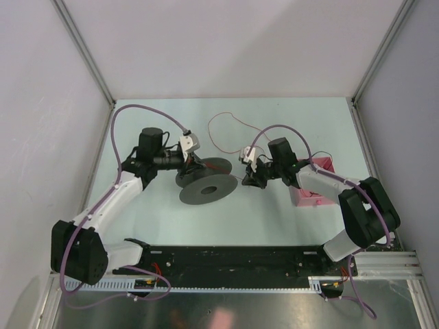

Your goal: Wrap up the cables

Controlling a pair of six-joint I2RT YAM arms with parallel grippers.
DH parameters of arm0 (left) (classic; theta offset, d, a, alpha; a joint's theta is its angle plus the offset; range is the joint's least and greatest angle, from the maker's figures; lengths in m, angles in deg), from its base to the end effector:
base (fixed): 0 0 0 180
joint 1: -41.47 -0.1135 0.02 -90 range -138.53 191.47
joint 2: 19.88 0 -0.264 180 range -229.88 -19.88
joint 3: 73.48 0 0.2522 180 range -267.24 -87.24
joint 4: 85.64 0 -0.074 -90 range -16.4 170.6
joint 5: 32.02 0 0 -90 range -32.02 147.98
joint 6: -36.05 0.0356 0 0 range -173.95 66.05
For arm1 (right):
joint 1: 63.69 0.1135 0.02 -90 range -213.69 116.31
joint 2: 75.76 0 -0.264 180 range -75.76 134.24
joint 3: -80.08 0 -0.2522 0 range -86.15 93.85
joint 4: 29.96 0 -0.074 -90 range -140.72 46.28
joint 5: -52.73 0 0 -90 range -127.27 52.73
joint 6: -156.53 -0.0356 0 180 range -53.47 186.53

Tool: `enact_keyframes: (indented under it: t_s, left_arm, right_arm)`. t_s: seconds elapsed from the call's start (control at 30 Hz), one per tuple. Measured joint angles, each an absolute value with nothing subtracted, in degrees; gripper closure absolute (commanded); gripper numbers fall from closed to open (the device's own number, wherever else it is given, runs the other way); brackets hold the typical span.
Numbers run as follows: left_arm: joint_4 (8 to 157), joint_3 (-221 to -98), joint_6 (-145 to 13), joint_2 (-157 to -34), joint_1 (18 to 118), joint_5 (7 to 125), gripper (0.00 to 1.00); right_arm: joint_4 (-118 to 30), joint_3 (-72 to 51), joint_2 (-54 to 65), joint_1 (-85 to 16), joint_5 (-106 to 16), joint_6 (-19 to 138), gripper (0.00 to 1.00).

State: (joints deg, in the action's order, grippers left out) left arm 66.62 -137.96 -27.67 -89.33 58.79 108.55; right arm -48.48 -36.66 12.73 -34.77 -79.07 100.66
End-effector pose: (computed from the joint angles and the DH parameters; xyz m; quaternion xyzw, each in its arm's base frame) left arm 0.2399 -0.1036 0.2866 0.4848 0.6607 -0.3398 0.4614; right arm 0.2632 0.1725 0.2004 -0.5686 0.6591 0.3111 0.3814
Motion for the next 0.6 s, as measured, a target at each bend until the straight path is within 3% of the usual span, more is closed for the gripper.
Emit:
enact_keyframes:
  t_s: [0.07, 0.1, 0.2, 0.4, 0.5, 0.6]
  left_arm:
    - [66.3, -138.3, -28.6, -89.3, 58.5, 108.9, 1.00]
    - [66.3, -138.5, -29.2, -89.3, 58.4, 109.1, 1.00]
    - [66.2, -139.5, -31.2, -89.3, 58.2, 109.3, 1.00]
    - [66.7, -145.2, -36.8, -89.2, 56.8, 108.5, 1.00]
    - [66.8, -149.2, -40.4, -89.2, 56.2, 107.2, 1.00]
    - [66.8, -154.1, -44.8, -89.2, 54.8, 106.1, 1.00]
  right_arm:
    - [-48.1, -36.7, 12.7, -34.9, -79.4, 100.6, 1.00]
    - [-47.8, -36.7, 12.7, -34.9, -79.6, 100.6, 0.94]
    - [-46.4, -36.7, 12.4, -35.1, -79.8, 99.4, 0.61]
    - [-44.7, -36.7, 10.6, -36.4, -77.2, 94.6, 0.21]
    - [-42.5, -36.6, 7.9, -36.6, -74.7, 91.8, 0.06]
    - [-39.9, -36.6, 5.8, -36.7, -71.7, 90.0, 0.01]
